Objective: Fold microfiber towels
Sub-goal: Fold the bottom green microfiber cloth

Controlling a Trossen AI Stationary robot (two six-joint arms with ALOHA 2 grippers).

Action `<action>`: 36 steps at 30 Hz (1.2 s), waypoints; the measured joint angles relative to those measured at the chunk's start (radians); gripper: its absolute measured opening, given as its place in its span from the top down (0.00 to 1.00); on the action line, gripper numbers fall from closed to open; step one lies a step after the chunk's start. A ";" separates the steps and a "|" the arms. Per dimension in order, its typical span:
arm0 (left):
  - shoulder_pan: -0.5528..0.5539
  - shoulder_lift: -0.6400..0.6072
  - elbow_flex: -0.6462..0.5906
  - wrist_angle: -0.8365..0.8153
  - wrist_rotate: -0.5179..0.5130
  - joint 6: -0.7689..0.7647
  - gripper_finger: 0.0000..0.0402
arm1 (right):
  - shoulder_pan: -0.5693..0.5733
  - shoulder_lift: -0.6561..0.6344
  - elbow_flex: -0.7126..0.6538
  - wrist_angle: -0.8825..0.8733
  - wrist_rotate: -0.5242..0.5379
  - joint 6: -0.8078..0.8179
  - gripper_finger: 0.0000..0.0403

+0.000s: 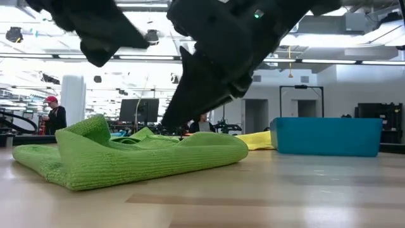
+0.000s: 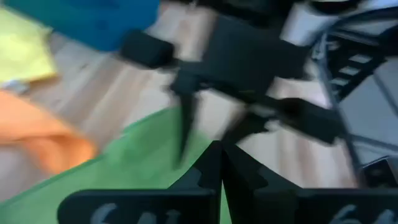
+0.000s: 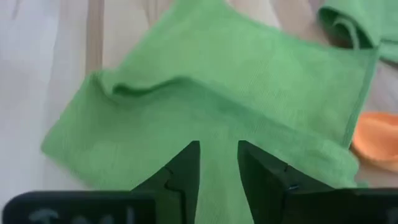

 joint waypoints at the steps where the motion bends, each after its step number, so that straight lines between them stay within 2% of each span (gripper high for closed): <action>1: -0.008 0.019 0.000 0.011 -0.005 0.001 1.00 | 0.000 -0.001 -0.007 0.014 0.001 0.000 0.69; 6: -0.027 0.136 0.016 0.051 -0.010 -0.034 1.00 | 0.007 -0.001 -0.016 0.047 0.014 -0.002 0.71; 9: -0.028 0.213 0.061 0.054 0.041 -0.015 1.00 | 0.004 0.014 -0.016 0.042 0.012 -0.007 0.71; 14: -0.029 0.293 0.162 -0.129 0.077 0.008 1.00 | 0.005 0.061 -0.017 0.048 -0.005 -0.003 0.71; 20: -0.033 0.300 0.258 -0.361 0.136 0.086 1.00 | 0.005 0.068 -0.016 0.050 -0.018 -0.003 0.71; 25: -0.042 0.300 0.266 -0.451 0.198 0.079 1.00 | 0.004 0.068 -0.016 0.052 -0.017 -0.003 0.71; 36: -0.062 0.260 0.266 -0.564 0.123 -0.037 1.00 | 0.004 0.067 -0.016 0.052 -0.017 0.003 0.71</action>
